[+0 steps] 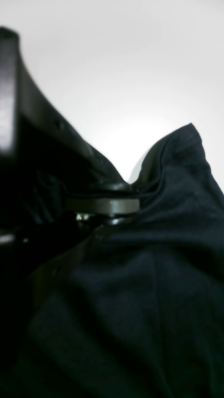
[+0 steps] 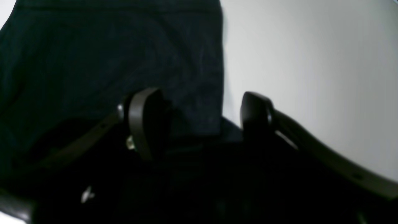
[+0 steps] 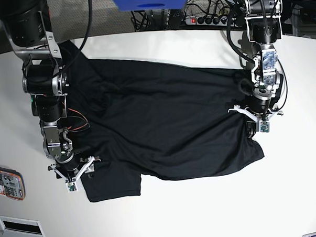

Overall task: Fold the T-shirt properly
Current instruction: 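Lift the hem and fold it over toward the shoulder edge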

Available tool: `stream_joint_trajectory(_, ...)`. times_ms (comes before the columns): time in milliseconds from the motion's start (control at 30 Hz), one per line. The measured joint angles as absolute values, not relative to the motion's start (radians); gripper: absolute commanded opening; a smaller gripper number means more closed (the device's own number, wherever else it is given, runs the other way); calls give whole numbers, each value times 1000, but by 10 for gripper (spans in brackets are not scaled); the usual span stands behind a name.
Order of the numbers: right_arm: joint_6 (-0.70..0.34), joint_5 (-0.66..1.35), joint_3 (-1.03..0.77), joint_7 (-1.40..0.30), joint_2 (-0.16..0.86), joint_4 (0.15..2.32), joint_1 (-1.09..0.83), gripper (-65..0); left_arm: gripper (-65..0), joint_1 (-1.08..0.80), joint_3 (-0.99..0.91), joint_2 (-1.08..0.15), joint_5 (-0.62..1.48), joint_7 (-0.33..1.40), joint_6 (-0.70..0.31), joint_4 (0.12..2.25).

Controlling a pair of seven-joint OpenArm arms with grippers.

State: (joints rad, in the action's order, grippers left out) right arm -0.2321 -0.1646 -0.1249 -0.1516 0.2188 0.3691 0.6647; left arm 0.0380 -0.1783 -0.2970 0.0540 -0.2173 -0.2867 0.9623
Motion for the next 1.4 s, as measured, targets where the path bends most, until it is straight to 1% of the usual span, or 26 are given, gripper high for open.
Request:
stream_joint_trajectory(67,-233,-165,-141,-168,218,369,663,-374,-650,33,-178,-299,55,-217,-287,965)
stream_joint_trajectory(200,-226,-164,-236,-189,196,371,652,-521,-650,15,-178,-299,53,-209,-287,995)
stream_joint_trajectory(333,-233,-149,-269,-148,194,386,610,-650,-650,2,-178,-310,52,-197,-296,1020)
stream_joint_trajectory(467,-236,-148,-275,-161,196,402,605,-650,-650,2,-173,-324,47,-179,-301,1041)
stream_joint_trajectory(567,-233,-168,-275,-238,189,505,581,-650,-650,9,-166,-341,30,-173,-311,1040)
stream_joint_trajectory(700,-233,-160,-275,-256,186,670,488,-650,-650,80,-170,-341,-142,-123,-313,1033)
stream_joint_trajectory(800,-235,-156,-275,-325,187,783,404,-650,-650,119,-174,-353,-237,-137,-306,1035)
stream_joint_trajectory(867,-233,-171,-275,-410,186,851,404,-650,-650,122,-176,-357,-274,-137,-307,1037)
stream_joint_trajectory(933,-236,-167,-275,-409,186,942,407,-650,-650,125,-173,-350,-301,-123,-312,1038)
stream_joint_trajectory(1067,-235,-157,-273,-424,189,1095,397,-650,-650,120,-213,-332,-305,-128,-318,1116)
stream_joint_trajectory(1133,-232,-162,-274,-451,189,1148,337,-650,-650,106,-263,-317,-302,-133,-311,1176)
stream_joint_trajectory(1200,-240,-167,-274,-514,186,1177,277,-650,-650,85,-317,-299,-301,-132,-313,1235)
stream_joint_trajectory(1267,-242,-167,-273,-532,185,1219,252,-650,-650,60,-356,-282,-300,-134,-311,1284)
stream_joint_trajectory(1333,-236,-167,-274,-523,187,1273,278,-650,-650,49,-374,-266,-303,-120,-316,1319)
stream_joint_trajectory(1400,-236,-157,-273,-474,189,1336,294,-650,-650,41,-376,-258,-303,-121,-314,1364)
